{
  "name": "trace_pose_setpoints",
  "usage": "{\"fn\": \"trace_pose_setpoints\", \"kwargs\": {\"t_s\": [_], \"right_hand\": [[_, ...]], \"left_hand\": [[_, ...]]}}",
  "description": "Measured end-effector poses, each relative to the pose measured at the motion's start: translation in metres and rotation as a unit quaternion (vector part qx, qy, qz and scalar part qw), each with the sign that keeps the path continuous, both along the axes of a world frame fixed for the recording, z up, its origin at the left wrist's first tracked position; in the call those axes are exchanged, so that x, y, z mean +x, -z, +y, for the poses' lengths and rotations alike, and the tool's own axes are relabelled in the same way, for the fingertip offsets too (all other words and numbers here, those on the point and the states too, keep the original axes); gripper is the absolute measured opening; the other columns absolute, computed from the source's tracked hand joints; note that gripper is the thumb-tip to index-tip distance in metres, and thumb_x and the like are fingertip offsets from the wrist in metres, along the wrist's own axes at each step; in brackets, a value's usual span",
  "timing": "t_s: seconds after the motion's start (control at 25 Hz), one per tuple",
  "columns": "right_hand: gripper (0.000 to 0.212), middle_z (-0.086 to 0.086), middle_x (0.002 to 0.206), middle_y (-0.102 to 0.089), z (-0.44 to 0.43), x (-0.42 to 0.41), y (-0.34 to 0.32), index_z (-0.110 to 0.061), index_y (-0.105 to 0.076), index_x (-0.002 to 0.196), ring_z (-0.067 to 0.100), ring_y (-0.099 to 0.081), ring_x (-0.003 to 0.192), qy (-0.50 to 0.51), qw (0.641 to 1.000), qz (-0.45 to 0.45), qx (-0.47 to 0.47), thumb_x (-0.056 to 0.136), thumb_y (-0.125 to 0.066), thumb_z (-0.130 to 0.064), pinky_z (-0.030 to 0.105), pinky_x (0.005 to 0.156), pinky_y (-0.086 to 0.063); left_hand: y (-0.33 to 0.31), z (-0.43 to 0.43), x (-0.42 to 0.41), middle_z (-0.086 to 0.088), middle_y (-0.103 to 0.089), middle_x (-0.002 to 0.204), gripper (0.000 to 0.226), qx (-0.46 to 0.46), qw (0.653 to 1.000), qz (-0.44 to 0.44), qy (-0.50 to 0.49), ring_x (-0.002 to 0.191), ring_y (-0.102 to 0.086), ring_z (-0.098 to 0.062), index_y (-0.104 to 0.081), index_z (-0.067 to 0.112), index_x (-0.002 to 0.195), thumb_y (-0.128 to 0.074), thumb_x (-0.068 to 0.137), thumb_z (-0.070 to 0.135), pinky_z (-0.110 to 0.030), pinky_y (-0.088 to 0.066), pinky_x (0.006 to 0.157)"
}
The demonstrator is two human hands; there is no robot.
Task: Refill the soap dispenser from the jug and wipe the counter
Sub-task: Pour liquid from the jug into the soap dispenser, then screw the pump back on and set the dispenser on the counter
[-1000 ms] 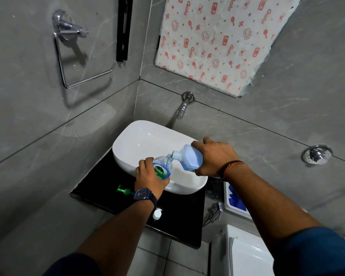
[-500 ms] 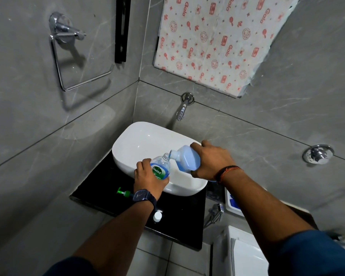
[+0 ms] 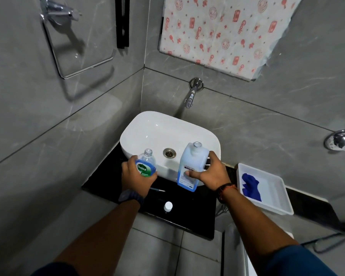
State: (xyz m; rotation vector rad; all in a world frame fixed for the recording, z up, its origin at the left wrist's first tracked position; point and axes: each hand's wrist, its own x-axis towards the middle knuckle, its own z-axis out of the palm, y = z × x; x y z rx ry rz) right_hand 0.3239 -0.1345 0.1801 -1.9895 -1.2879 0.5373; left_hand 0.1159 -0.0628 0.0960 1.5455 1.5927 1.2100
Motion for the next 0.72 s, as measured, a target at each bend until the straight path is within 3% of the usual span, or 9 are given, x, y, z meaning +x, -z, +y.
{"fn": "trace_pose_setpoints", "kwargs": {"t_s": [0.12, 0.2, 0.36, 0.56, 0.72], "right_hand": [[0.073, -0.006, 0.103, -0.063, -0.012, -0.002, 0.038, -0.03, -0.049, 0.109, 0.013, -0.061, 0.093, -0.014, 0.999, 0.047, 0.008, 0.05, -0.092, -0.036, 0.023, 0.072, -0.05], [0.071, -0.006, 0.106, -0.064, -0.019, -0.001, 0.061, -0.032, -0.05, 0.108, 0.012, -0.061, 0.094, -0.018, 0.998, 0.065, 0.01, 0.051, -0.092, -0.029, 0.014, 0.068, -0.048], [0.07, -0.006, 0.11, -0.064, -0.028, 0.006, 0.106, -0.041, -0.05, 0.105, 0.012, -0.061, 0.101, -0.012, 0.995, 0.1, 0.014, 0.053, -0.092, -0.021, 0.022, 0.077, -0.052], [0.076, -0.019, 0.115, -0.061, -0.031, 0.02, 0.148, -0.052, -0.05, 0.109, 0.0, -0.058, 0.105, -0.003, 0.995, 0.101, 0.023, 0.054, -0.092, -0.019, 0.006, 0.074, -0.047], [0.075, -0.02, 0.116, -0.061, -0.033, 0.028, 0.166, -0.053, -0.047, 0.11, -0.006, -0.056, 0.105, -0.005, 0.996, 0.086, 0.025, 0.055, -0.092, -0.029, 0.009, 0.081, -0.045]], "left_hand": [[0.03, -0.002, -0.024, -0.004, -0.046, 0.104, 0.079, -0.025, 1.0, 0.017, -0.008, 0.081, -0.055, -0.021, -0.051, 0.018, 0.113, -0.091, 0.046, 0.029, -0.027, -0.045, 0.072], [0.052, -0.004, -0.038, -0.001, -0.045, 0.107, 0.079, -0.036, 0.999, 0.014, 0.008, 0.084, -0.053, -0.017, -0.048, 0.022, 0.115, -0.09, 0.049, 0.032, -0.027, -0.046, 0.073], [0.091, 0.004, -0.055, -0.008, -0.049, 0.119, 0.081, -0.037, 0.999, 0.019, 0.012, 0.102, -0.056, -0.026, -0.047, 0.02, 0.121, -0.09, 0.052, 0.03, -0.029, -0.046, 0.082], [0.124, 0.024, -0.065, -0.009, -0.05, 0.12, 0.079, -0.027, 1.0, 0.003, 0.012, 0.105, -0.051, -0.021, -0.047, 0.021, 0.119, -0.09, 0.052, 0.028, -0.028, -0.042, 0.087], [0.146, 0.033, -0.071, -0.008, -0.05, 0.121, 0.079, -0.014, 0.999, 0.012, 0.029, 0.106, -0.049, -0.015, -0.047, 0.022, 0.119, -0.09, 0.053, 0.029, -0.027, -0.042, 0.089]]}}
